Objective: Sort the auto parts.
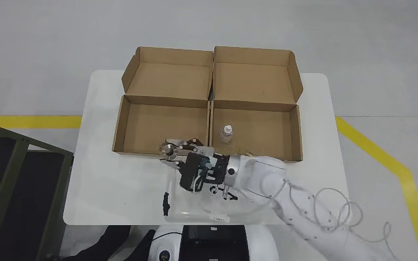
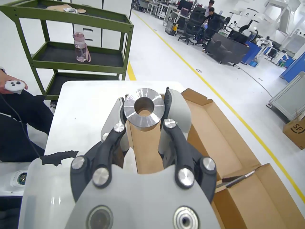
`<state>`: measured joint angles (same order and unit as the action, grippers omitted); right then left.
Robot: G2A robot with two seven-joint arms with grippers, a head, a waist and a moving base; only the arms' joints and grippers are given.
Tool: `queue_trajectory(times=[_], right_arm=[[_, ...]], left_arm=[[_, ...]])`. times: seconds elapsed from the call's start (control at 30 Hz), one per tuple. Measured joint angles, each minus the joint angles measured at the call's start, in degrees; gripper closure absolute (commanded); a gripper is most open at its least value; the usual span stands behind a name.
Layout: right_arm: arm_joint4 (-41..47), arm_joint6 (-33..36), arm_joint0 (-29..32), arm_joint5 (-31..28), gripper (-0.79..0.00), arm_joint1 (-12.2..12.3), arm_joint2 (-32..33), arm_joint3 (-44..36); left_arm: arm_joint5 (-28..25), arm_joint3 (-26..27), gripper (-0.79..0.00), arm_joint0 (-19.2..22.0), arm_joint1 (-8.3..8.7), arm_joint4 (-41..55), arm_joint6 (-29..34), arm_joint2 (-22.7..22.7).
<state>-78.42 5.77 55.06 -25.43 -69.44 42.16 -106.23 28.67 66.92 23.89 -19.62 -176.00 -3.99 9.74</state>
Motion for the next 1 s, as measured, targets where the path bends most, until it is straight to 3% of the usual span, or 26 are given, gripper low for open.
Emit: queue_trajectory(times=[0.4, 1.0], right_arm=[[3.7, 3.0, -8.0, 2.4, 0.000, -5.0, -7.6, 14.0], [8.8, 9.7, -19.7, 4.0, 0.000, -13.4, -13.8, 31.2]], left_arm=[[0.0, 0.0, -0.785, 0.0, 0.00, 0.0, 0.0, 0.0], [0.0, 0.0, -0.785, 0.0, 0.00, 0.0, 0.0, 0.0]])
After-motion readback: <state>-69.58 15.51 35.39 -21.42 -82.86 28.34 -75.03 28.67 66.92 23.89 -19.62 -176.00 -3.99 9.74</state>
